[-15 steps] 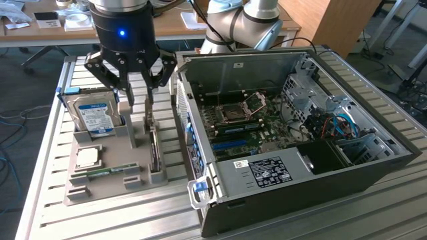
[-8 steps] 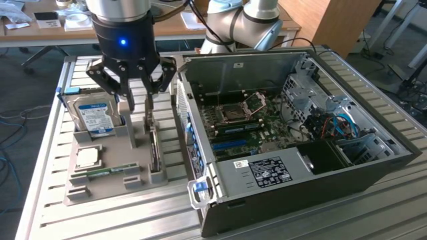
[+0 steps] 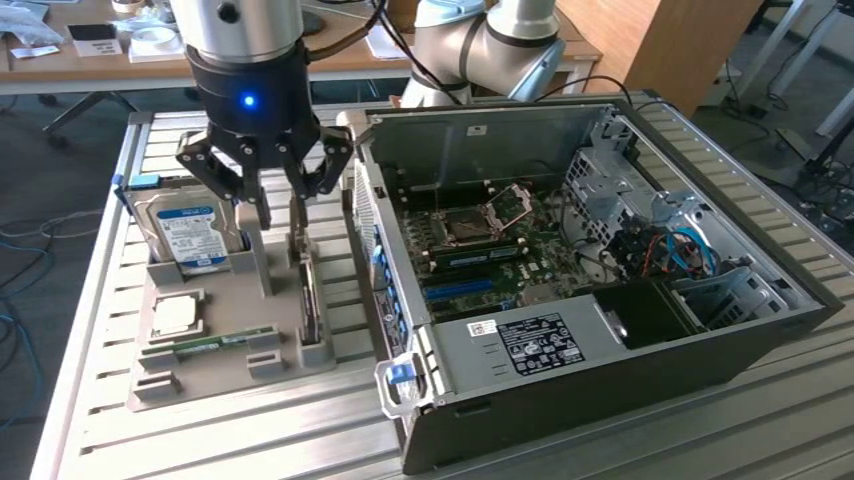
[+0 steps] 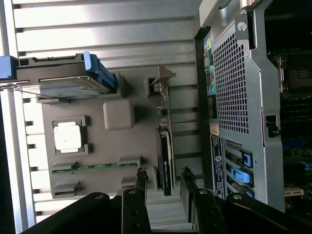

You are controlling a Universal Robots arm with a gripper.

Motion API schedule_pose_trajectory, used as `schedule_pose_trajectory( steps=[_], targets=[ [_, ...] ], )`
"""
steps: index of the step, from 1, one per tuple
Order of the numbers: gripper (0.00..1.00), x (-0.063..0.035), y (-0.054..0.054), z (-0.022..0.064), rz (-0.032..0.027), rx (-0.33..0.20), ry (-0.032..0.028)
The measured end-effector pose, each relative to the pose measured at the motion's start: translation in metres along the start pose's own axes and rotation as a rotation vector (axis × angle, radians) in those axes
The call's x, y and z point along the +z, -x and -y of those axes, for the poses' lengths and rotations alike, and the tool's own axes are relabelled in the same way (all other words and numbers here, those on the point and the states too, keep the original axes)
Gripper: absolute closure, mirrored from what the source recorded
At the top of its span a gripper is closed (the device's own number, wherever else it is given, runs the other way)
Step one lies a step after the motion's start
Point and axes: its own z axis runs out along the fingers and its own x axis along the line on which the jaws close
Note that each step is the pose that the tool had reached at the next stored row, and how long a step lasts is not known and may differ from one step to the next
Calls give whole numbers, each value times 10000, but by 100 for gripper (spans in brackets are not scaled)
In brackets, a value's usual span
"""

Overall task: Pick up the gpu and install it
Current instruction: 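Pick up the gpu and move the gpu toward the slot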

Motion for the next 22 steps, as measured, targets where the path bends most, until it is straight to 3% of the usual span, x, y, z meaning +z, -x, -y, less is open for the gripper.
schedule_pose_trajectory(
  steps=[9, 22],
  targets=[
    [58, 129, -2, 6, 1, 1, 1],
    [58, 191, 31, 6, 2, -1, 2]
  ],
)
